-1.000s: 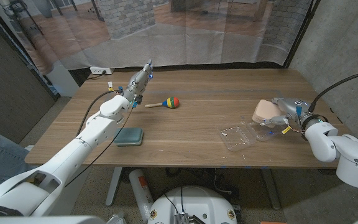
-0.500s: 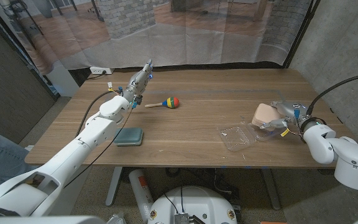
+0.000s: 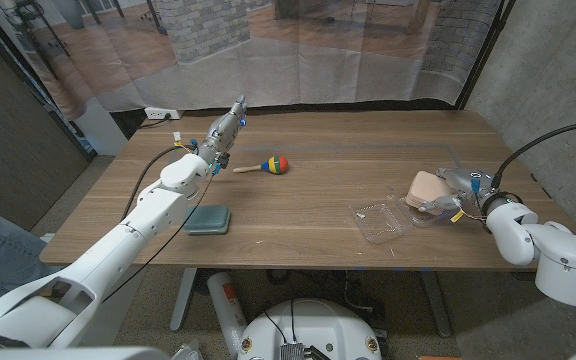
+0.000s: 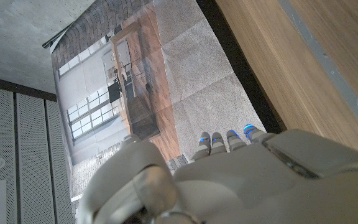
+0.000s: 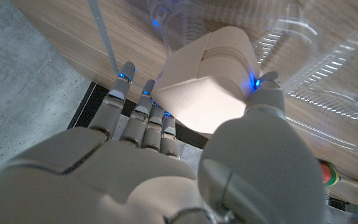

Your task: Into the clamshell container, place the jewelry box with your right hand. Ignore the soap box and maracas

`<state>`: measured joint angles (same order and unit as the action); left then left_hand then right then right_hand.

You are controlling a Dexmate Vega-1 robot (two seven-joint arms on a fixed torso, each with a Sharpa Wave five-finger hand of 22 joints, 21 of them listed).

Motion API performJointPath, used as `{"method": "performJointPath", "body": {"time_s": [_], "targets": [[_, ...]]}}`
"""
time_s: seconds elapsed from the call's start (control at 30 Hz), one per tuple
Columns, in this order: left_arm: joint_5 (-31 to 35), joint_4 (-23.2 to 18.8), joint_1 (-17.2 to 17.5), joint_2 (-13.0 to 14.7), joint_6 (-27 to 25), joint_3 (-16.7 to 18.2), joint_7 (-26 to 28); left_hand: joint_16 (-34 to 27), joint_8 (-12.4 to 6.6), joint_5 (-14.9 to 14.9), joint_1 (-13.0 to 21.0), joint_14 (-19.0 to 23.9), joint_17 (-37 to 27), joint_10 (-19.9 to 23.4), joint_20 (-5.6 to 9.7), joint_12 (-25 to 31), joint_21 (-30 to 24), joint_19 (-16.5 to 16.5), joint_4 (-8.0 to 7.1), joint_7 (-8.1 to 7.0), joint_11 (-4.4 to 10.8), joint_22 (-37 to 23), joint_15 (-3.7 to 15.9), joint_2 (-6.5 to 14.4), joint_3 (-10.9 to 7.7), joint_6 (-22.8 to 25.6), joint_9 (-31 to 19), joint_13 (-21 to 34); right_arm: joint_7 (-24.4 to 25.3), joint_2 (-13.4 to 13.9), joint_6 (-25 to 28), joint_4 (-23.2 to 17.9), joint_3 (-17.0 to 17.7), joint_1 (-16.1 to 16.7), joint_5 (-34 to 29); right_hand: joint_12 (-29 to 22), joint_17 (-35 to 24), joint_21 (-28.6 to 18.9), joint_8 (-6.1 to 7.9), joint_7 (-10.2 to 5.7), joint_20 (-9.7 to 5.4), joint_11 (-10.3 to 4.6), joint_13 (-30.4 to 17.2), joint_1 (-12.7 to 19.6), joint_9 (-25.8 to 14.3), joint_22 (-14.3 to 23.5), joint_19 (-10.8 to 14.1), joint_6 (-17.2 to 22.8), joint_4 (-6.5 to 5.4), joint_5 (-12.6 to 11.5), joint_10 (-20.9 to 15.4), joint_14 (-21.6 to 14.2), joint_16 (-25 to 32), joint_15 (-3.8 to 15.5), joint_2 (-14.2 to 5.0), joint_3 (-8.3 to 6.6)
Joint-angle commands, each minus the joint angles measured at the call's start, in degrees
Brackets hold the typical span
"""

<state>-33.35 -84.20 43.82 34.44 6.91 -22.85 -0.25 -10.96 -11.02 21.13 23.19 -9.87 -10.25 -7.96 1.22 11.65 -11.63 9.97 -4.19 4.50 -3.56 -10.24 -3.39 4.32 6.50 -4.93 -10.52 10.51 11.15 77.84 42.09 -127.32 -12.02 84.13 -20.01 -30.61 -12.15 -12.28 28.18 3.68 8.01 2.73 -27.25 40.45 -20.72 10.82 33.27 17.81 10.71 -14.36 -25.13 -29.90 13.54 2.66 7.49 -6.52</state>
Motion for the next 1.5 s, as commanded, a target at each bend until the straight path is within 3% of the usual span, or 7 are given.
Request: {"method": "performJointPath", "body": {"time_s": [0.03,0.5,0.73,0.93,1.07,1.5], "targets": [[0.03,-0.39,0.28,0.06,-0.22,0.02,0.26,0.21,-0.04,-0.31,0.99,-0.48,-0.19,0.05,0.4,-0.14,0.03,2.85,0.1,-0.08,-0.37,-0.18,-0.13,0.05,0.42,-0.34,-0.17,0.19,-0.79,0.41,0.49,0.74,-5.25,-4.72,0.17,0.44,-0.1,0.2,0.36,-16.38,0.01,-11.18,-0.23,11.75,-0.02,0.06,-0.22,16.16,-3.26,0.22,-10.58,0.21,-0.28,4.03,-12.68,-3.42],[0.3,-1.82,0.98,0.53,-0.8,-0.01,0.88,0.19,-0.06,-0.38,1.19,-0.43,-0.19,0.09,0.19,-0.11,0.1,3.02,0.17,-0.2,-0.27,-0.18,-0.12,0.11,0.52,-0.36,-0.17,0.19,-0.85,2.31,1.05,0.66,-7.54,-6.73,2.05,2.31,-0.1,0.44,-1.78,-16.3,0.62,-10.96,-0.11,10.84,1.14,0.08,-0.97,13.69,-3.7,0.71,-7.55,1.76,-0.94,3.16,-12.39,-3.14],[0.34,-2.01,0.8,0.44,-1.18,-0.33,0.67,0.15,-0.09,-0.41,1.26,-0.35,-0.2,0.12,0.09,-0.1,0.11,3.03,0.2,-0.23,-0.21,-0.18,-0.08,0.14,0.56,-0.32,-0.17,0.19,-0.6,4.88,2.44,-0.76,-6.97,-6.19,4.34,4.66,0.11,0.48,-4.2,-16.24,1.08,-9.83,1.22,9.69,2.4,0.1,-1.31,10.97,-3.96,1.01,-4.42,3.45,-1.65,2.09,-11.23,-2.41],[0.62,-2.25,0.41,0.57,-1.62,-0.61,0.5,0.16,-0.14,-0.44,1.33,-0.35,-0.2,0.13,0.09,-0.09,0.09,3.0,0.22,-0.23,-0.17,-0.18,-0.12,0.17,0.61,-0.21,-0.17,0.19,1.25,7.42,3.58,-2.07,-5.73,-4.75,7.58,8.22,0.49,0.52,-7.91,-16.21,1.91,-9.04,3.37,7.9,4.37,0.13,-1.78,6.69,-4.3,0.79,0.87,5.17,-2.24,0.41,-9.39,-1.17],[0.77,-2.17,0.01,0.44,-1.79,-0.83,0.34,0.16,-0.14,-0.46,1.38,-0.35,-0.2,0.14,0.0,-0.09,0.1,3.01,0.23,-0.28,-0.23,-0.18,-0.06,0.19,0.63,-0.22,-0.17,0.19,3.07,9.02,3.95,-2.59,-5.28,-3.89,9.69,9.31,0.64,0.46,-9.54,-16.19,2.12,-7.98,4.38,7.08,5.23,0.14,-1.77,4.76,-4.44,0.34,2.08,5.29,-2.23,0.17,-8.37,-0.47],[0.92,-2.35,-0.2,0.34,-1.51,-0.84,0.22,0.17,-0.12,-0.52,1.49,-0.38,-0.2,0.1,-0.07,-0.1,0.11,3.04,0.26,-0.36,-0.15,-0.19,-0.04,0.24,0.7,-0.3,-0.17,0.19,4.87,10.58,5.64,-4.14,-7.74,-5.75,12.01,11.97,0.83,0.48,-12.8,-16.11,2.86,-6.0,6.54,5.42,6.85,0.14,-1.97,0.85,-4.84,-1.07,5.78,5.79,-2.4,-1.18,-6.53,1.01]]}}
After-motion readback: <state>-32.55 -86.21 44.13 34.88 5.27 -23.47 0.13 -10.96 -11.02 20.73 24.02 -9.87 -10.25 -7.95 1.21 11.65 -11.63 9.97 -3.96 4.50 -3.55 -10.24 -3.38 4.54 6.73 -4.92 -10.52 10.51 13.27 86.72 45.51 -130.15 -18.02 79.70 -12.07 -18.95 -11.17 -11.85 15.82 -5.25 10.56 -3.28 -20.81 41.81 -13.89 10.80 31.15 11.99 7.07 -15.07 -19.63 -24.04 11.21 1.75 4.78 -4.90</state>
